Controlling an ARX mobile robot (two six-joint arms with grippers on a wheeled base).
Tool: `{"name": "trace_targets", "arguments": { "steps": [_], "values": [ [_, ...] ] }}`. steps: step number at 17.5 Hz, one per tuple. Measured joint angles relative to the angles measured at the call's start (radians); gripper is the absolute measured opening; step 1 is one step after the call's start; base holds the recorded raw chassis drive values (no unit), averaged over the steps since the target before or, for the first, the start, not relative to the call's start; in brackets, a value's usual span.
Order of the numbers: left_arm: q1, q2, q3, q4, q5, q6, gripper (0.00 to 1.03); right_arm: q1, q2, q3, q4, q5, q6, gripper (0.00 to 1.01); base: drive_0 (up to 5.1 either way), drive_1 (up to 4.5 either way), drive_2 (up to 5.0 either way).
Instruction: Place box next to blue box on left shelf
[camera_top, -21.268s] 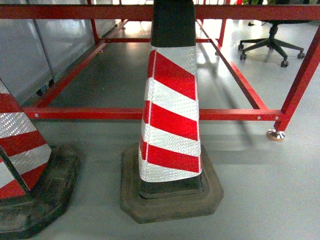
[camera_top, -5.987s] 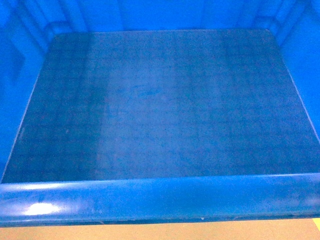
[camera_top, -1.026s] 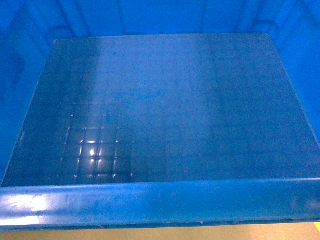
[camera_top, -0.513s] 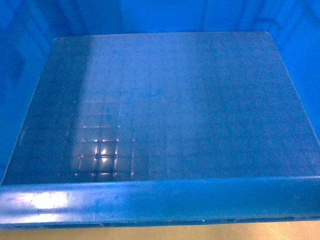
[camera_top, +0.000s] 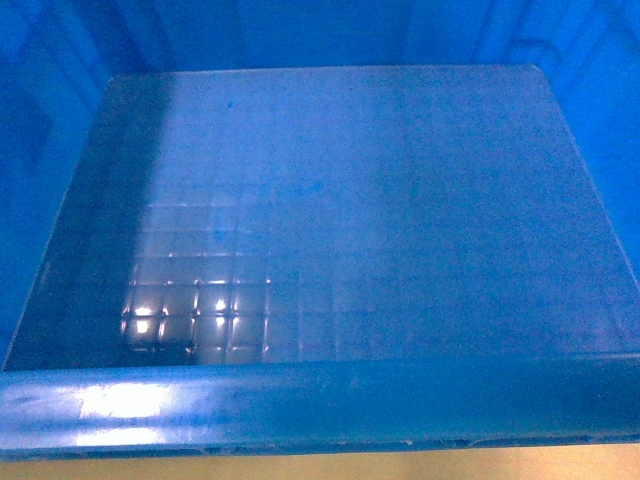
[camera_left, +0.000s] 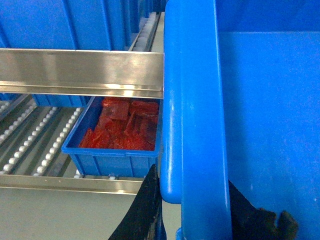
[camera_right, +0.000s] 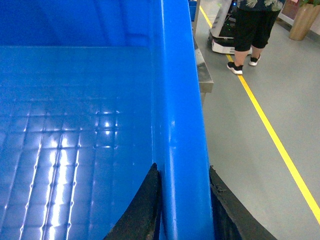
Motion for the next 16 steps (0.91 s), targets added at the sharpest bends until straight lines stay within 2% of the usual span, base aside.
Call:
{"name": "trace_targets", "arguments": {
  "steps": [16],
  "values": [
    [0.000,-0.001,0.000,0.002,0.000,0.000,0.18,0.000,0.000,0.000,0.002,0.002,0.000,0.17,-4.9,1.44,3.4]
  ]
}}
